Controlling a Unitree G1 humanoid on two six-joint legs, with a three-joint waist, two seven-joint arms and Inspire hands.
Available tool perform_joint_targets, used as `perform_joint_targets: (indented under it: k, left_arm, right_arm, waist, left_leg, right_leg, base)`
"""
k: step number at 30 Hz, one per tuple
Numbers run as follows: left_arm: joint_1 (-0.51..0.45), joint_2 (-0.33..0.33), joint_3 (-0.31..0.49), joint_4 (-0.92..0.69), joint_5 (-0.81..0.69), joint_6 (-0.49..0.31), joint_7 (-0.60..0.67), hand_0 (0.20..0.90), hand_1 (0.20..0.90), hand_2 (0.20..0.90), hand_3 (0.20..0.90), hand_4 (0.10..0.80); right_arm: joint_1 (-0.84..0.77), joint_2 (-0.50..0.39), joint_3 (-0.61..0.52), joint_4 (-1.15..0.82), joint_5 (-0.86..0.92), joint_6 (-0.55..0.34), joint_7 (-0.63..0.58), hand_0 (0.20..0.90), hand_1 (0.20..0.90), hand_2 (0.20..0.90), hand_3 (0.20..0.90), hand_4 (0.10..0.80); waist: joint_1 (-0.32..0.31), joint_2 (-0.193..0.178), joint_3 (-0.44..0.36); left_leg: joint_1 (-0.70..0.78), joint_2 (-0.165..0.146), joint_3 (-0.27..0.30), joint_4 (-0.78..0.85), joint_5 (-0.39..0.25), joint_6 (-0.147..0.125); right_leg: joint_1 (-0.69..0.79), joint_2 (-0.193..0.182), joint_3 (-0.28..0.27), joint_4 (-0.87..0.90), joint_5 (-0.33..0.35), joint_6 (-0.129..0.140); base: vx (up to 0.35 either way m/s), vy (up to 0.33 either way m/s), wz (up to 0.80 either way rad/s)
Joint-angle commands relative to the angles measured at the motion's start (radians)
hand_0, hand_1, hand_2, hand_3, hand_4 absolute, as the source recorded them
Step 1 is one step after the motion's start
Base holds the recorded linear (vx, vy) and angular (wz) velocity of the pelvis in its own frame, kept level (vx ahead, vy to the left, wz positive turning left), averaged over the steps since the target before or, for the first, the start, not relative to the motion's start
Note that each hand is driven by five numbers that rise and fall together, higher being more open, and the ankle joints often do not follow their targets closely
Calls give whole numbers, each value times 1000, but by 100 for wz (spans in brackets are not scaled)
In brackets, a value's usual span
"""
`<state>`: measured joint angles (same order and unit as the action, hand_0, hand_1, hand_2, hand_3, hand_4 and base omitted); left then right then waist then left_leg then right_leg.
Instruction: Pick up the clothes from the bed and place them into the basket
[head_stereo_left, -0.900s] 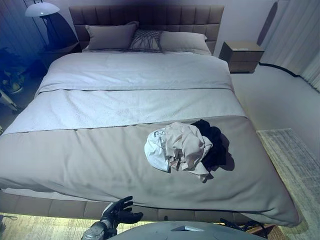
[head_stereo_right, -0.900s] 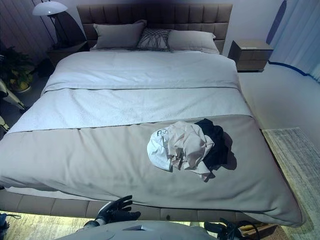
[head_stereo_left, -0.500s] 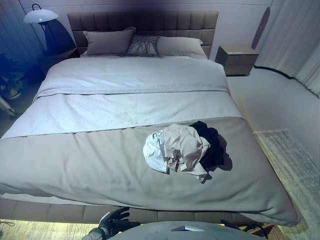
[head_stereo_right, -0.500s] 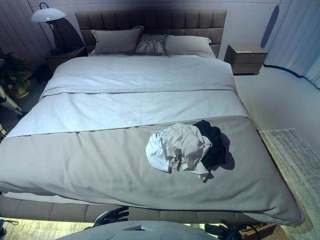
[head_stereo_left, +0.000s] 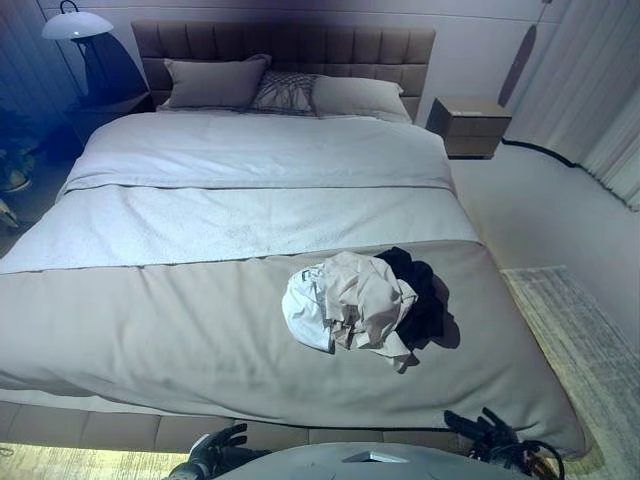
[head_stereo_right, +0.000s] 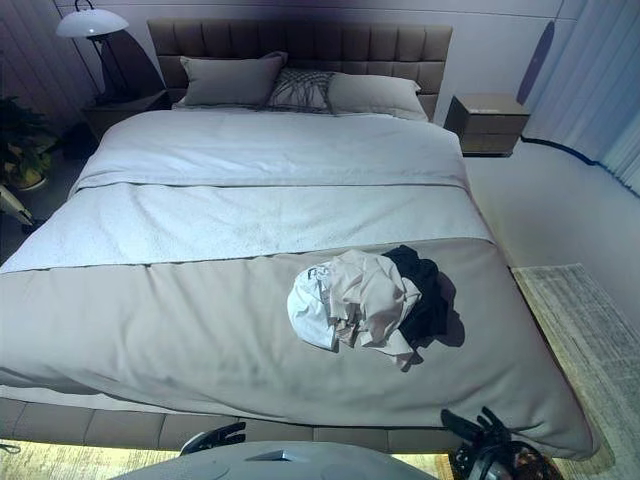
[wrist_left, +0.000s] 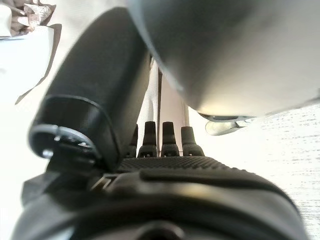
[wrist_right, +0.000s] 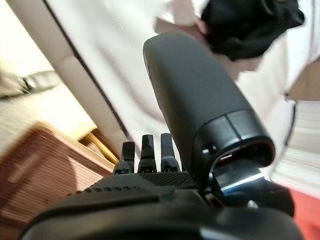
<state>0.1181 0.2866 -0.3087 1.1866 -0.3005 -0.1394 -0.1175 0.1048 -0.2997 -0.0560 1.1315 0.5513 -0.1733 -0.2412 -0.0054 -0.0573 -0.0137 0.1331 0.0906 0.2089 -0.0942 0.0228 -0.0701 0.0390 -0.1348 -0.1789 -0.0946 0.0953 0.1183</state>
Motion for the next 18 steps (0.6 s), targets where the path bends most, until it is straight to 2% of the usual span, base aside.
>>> perform_joint_targets:
  k: [1,6,7,8,9,14,18]
  left_arm:
    - [-21,67,20,-6,24,-38,-6,900,900,900,900,800]
    - [-113,108,-37,-23,-36,-43,-3,900,900,900,900,800]
    - [-162,118,-57,-29,-73,-43,-13,900,900,900,900,800]
    - [-169,119,-59,-30,-75,-40,-13,900,900,900,900,800]
    - [-194,120,-79,-46,-99,-48,5,900,900,900,900,800]
    - [-185,134,-87,-126,-130,-25,38,900,900,900,900,800]
    - [-177,138,-99,-146,-147,-48,39,900,900,900,900,800]
  right_arm:
    - [-100,-151,-68,-38,24,-53,11,900,900,900,900,800]
    - [-258,-260,-44,-17,96,-40,49,900,900,900,900,800]
    - [-349,-304,-25,-10,114,-49,57,900,900,900,900,800]
    - [-361,-310,-21,-11,114,-53,60,900,900,900,900,800]
    - [-423,-345,5,-25,125,-70,72,900,900,900,900,800]
    - [-498,-454,34,-125,130,-12,124,900,900,900,900,800]
    - [-584,-529,95,-138,66,33,187,900,900,900,900,800]
  waist:
    - [16,28,71]
    - [32,47,161]
    - [33,56,216]
    - [33,57,224]
    - [36,62,275]
    - [39,70,338]
    - [48,73,354]
  left_leg:
    - [-53,-53,-46,14,-3,51]
    - [-177,-56,-58,60,15,56]
    - [-254,-58,-57,120,14,54]
    - [-266,-58,-56,130,14,54]
    - [-341,-61,-52,209,10,49]
    - [-539,-65,-72,421,-32,49]
    - [-639,-73,-87,486,-39,58]
  right_leg:
    - [8,25,-52,84,-27,-2]
    - [-117,17,-42,131,-19,-11]
    - [-171,15,-34,154,-17,-19]
    - [-178,14,-34,158,-17,-21]
    - [-226,13,-41,199,-23,-33]
    - [-392,-11,-57,341,-52,-59]
    - [-496,-21,-49,408,-59,-69]
  base:
    - [-65,-74,3]
    - [-256,-62,6]
    - [-284,-51,6]
    - [-359,-78,4]
    - [-194,-51,6]
    - [-97,-28,7]
    - [-25,2,0]
